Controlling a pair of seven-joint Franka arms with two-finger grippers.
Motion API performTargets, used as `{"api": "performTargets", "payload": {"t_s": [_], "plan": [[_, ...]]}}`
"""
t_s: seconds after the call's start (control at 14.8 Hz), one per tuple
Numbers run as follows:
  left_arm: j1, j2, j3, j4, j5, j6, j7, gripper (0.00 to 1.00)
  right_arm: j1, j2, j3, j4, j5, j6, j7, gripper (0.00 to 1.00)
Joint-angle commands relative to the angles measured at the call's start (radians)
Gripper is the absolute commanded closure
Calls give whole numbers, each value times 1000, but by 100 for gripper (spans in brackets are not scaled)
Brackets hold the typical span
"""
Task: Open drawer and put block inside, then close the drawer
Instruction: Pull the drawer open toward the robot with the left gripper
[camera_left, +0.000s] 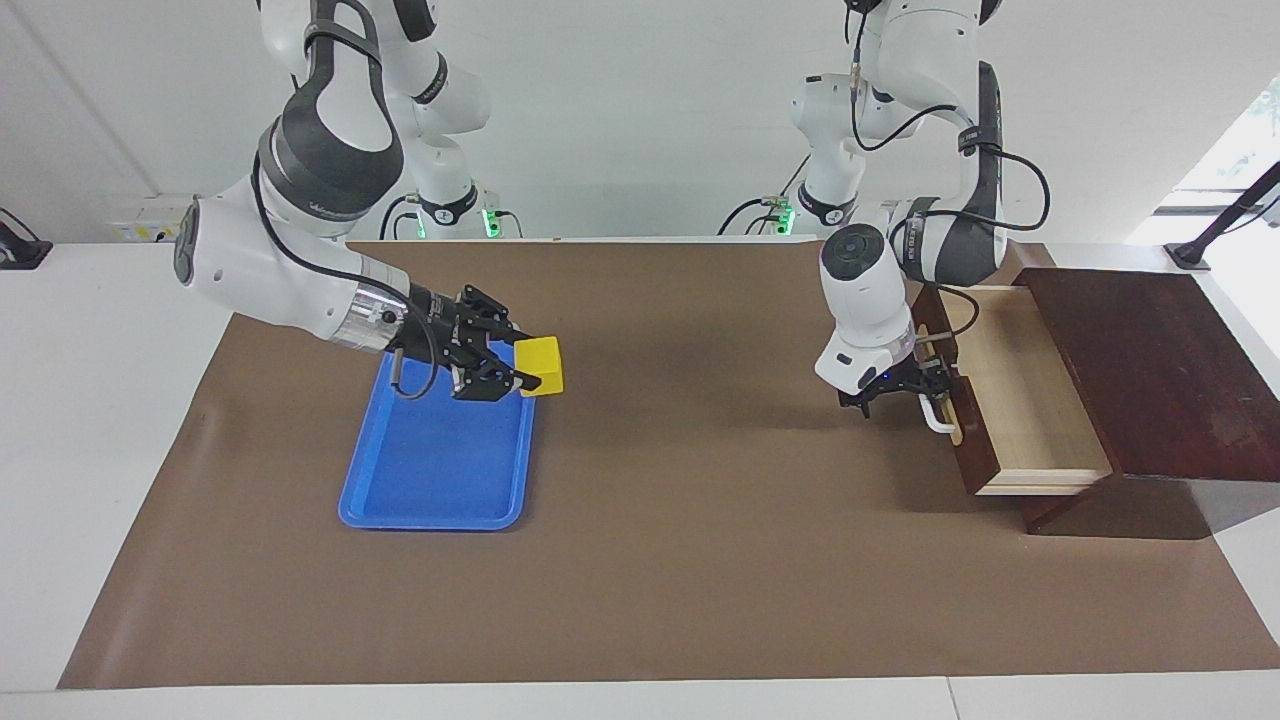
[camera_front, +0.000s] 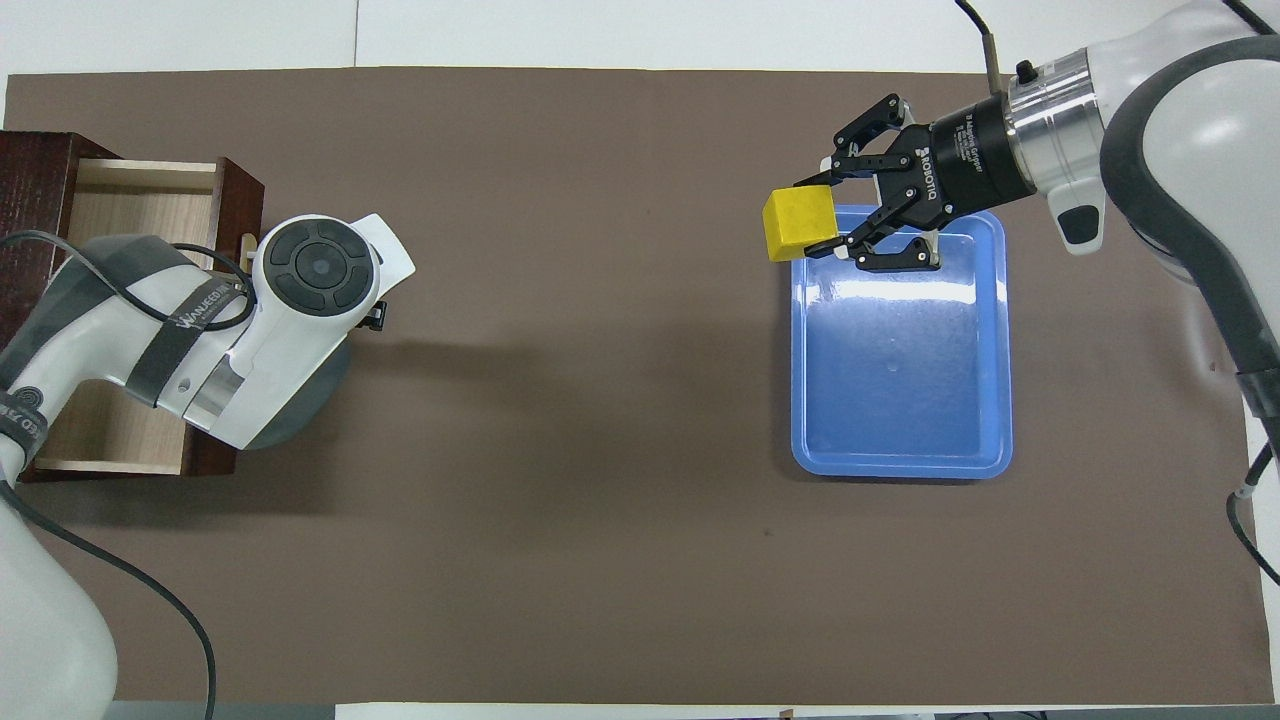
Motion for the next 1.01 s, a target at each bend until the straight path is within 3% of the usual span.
{"api": "performTargets", "payload": {"t_s": [0.0,0.27,0.81,0.95], "plan": [[-31,3,4,9,-34,-18,-12,0,-5,-10,6,-1,-17,7,-1,100],[-30,-2,6,22,-33,-53,4,0,-3,-10,6,-1,-18,8,-1,100],[-33,-11,1,214,-42,-280,104,0,-2,-10,6,-4,-18,9,2,100],[-48,-2,6,292,-144,-333,93,0,0,-10,6,-4,-18,9,2,100]]}}
